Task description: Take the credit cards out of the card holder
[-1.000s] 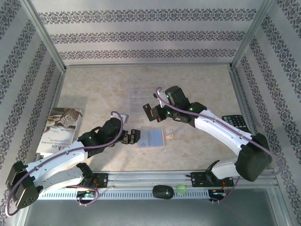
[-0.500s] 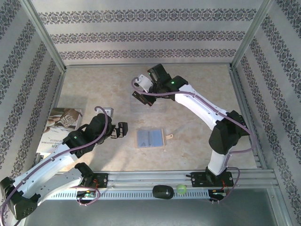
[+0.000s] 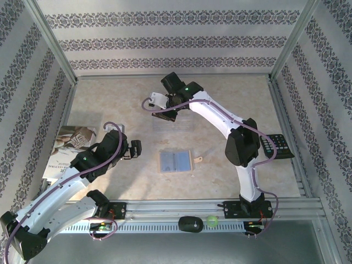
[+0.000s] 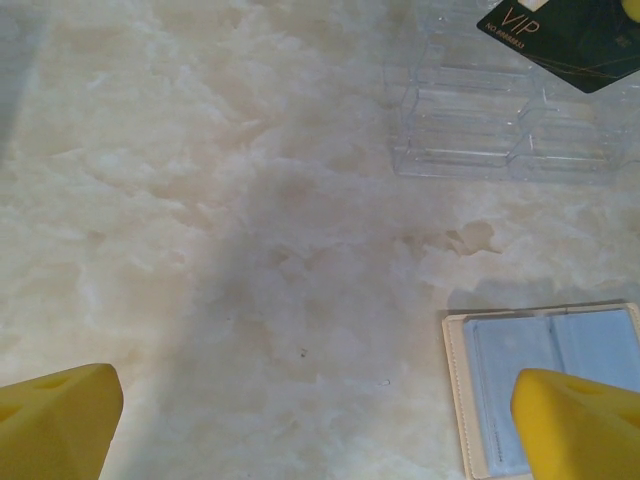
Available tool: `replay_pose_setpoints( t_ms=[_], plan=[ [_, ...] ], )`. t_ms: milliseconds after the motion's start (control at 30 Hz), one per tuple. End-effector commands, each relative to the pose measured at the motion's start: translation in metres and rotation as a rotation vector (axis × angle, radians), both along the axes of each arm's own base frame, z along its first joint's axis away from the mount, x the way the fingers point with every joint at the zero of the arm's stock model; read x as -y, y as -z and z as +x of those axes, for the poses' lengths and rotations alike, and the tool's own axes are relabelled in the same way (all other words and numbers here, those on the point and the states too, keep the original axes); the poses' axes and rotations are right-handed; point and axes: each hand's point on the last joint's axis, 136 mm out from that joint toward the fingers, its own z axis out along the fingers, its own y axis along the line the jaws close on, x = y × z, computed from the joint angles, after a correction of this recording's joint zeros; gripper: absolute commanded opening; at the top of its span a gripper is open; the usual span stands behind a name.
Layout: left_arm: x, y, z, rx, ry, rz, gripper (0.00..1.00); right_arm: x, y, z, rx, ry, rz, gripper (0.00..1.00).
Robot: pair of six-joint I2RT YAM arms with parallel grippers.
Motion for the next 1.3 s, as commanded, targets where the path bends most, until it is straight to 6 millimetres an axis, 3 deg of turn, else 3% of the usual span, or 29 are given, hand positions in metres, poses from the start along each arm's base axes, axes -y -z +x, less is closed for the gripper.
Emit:
replay_pose_setpoints(
  t_ms=[0,233,1267],
  plan=[
    [-0.015,-0.004,-0.003,-0.007,-0.032,0.053,1.0,0.005,0.005,0.007,0.052,-0.063,-0.075,0.0],
    [-0.016,-0.002,0.0,-0.01,-0.044,0.05,1.0,0.006,0.02,0.014,0.076,-0.103,-0.125,0.0],
    [-0.012,0.022,0.002,-0.074,-0.043,0.054,1.0,-0.001,0.049,0.025,0.117,-0.165,-0.149,0.0]
  ],
)
